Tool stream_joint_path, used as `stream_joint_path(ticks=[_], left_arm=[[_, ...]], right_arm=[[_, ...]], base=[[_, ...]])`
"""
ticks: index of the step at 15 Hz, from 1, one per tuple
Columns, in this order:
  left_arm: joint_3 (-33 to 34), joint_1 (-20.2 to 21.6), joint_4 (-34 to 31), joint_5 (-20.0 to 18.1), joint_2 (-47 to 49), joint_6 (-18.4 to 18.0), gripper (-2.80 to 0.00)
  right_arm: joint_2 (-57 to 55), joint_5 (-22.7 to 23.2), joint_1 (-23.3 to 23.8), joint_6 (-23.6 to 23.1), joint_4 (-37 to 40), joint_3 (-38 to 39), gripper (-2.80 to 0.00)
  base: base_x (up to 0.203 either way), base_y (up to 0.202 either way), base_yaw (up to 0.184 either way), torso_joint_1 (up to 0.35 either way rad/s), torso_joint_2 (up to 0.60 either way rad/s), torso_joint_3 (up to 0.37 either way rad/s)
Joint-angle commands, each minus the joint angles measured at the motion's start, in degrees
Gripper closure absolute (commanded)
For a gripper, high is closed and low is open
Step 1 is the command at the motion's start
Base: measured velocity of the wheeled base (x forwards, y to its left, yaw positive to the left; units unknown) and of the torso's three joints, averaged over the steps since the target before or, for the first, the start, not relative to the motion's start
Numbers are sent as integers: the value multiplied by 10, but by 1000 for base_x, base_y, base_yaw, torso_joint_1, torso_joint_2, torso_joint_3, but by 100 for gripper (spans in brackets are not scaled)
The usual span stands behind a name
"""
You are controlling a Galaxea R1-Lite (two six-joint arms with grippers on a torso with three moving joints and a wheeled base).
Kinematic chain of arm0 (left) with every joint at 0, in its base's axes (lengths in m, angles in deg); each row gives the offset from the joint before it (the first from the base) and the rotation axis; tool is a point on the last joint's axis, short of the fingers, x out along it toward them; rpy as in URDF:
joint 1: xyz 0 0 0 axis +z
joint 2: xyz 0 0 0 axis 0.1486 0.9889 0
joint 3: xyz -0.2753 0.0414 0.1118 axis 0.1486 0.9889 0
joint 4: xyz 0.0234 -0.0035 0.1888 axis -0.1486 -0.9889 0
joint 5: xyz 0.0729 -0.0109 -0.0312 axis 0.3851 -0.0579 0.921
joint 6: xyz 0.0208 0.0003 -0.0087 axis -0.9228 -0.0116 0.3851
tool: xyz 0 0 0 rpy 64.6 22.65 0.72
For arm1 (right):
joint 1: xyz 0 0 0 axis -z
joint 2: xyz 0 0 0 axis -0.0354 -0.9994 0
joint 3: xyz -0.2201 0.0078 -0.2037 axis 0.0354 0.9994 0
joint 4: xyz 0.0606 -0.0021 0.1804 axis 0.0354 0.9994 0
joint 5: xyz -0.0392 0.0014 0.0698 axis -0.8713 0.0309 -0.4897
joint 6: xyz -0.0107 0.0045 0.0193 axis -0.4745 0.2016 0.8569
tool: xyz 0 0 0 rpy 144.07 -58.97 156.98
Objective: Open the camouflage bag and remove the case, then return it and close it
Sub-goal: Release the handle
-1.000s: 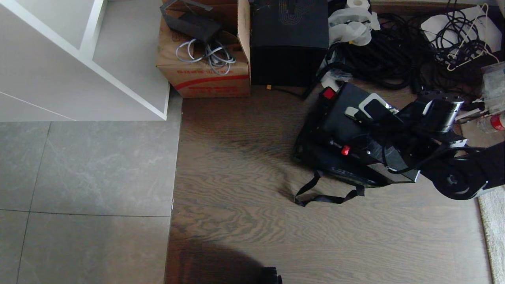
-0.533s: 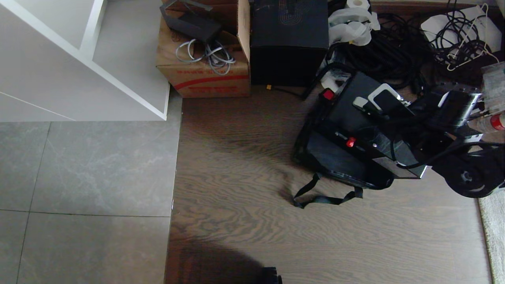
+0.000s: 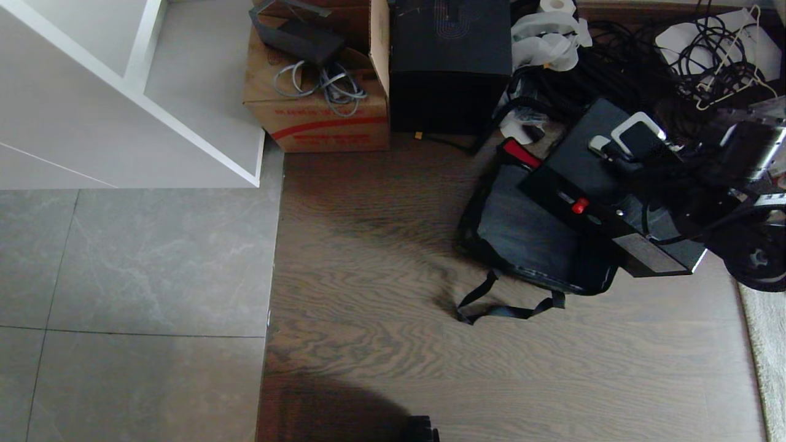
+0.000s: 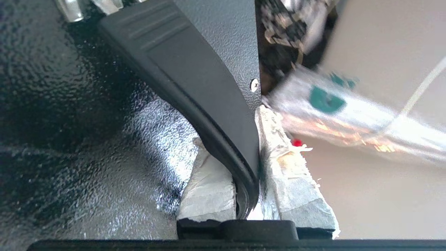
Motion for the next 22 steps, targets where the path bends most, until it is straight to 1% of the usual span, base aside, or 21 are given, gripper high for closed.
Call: stream_joint_path(ticks=[1,3,6,8,10,16,22], left_arm=[[0,0,0,0,0,0,0],[0,0,0,0,1,0,0],[0,0,0,0,1,0,0],[0,0,0,0,1,0,0],[0,0,0,0,1,0,0],[0,0,0,0,1,0,0],[0,0,0,0,1,0,0]], right_arm=[[4,-3,39,-3,15,-21,0],[-4,-2,67,-3,32,-36,0],[-22,-3,98,-1,38,-58,0],[-28,-3,119,0,57,-72,0],[-33,-2,133,1,68,-83,0],[-58,-3,167,2,67,-95,0],[-131,-3,187,2,65,-142,0]], base=[[0,0,0,0,0,0],[0,0,0,0,0,0],[0,0,0,0,0,0],[0,0,0,0,0,0],[0,0,0,0,0,0],[0,0,0,0,0,0],[0,0,0,0,0,0]])
